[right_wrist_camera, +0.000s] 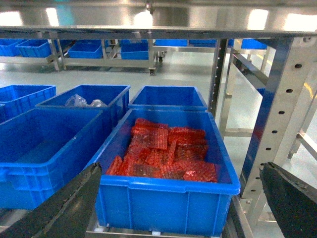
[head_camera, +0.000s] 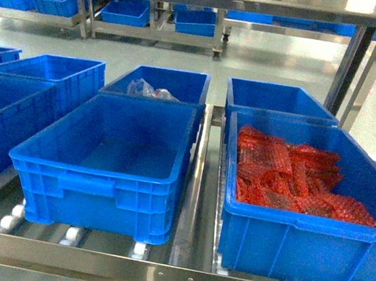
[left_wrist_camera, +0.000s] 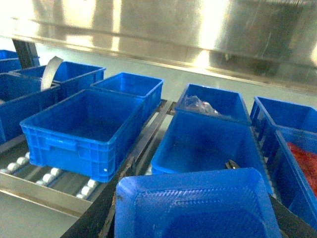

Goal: Pick blue part to blue bin on bottom shelf

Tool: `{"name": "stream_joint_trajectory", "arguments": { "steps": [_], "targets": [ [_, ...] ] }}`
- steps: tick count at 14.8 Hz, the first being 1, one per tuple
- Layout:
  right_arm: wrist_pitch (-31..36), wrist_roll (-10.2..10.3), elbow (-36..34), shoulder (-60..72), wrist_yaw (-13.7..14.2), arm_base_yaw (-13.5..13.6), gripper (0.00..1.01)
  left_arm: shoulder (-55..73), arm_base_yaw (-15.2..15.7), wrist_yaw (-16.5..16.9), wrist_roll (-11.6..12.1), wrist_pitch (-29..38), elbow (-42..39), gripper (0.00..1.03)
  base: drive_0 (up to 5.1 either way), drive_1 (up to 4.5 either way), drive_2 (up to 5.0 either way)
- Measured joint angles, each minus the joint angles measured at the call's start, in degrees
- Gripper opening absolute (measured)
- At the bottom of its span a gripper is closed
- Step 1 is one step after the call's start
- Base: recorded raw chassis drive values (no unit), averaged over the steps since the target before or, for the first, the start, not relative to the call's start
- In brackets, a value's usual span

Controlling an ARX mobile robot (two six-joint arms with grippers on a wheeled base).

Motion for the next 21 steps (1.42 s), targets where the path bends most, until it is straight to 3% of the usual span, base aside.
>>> {"name": "stream_joint_trajectory", "arguments": {
  "steps": [17, 21],
  "targets": [
    [-0.02, 0.00, 0.00, 0.00, 0.02, 0.00, 0.98, 0.00, 0.00, 0.02, 0.00, -0.07, -0.13, 0.44, 0.0, 0.00, 0.0],
    [0.07, 0.00, 0.00, 0.00, 0.02, 0.00, 0.98, -0.02, 0.00, 0.02, 0.00, 0.00, -0.13, 0.44, 0.0, 3.04, -3.1]
  ]
}}
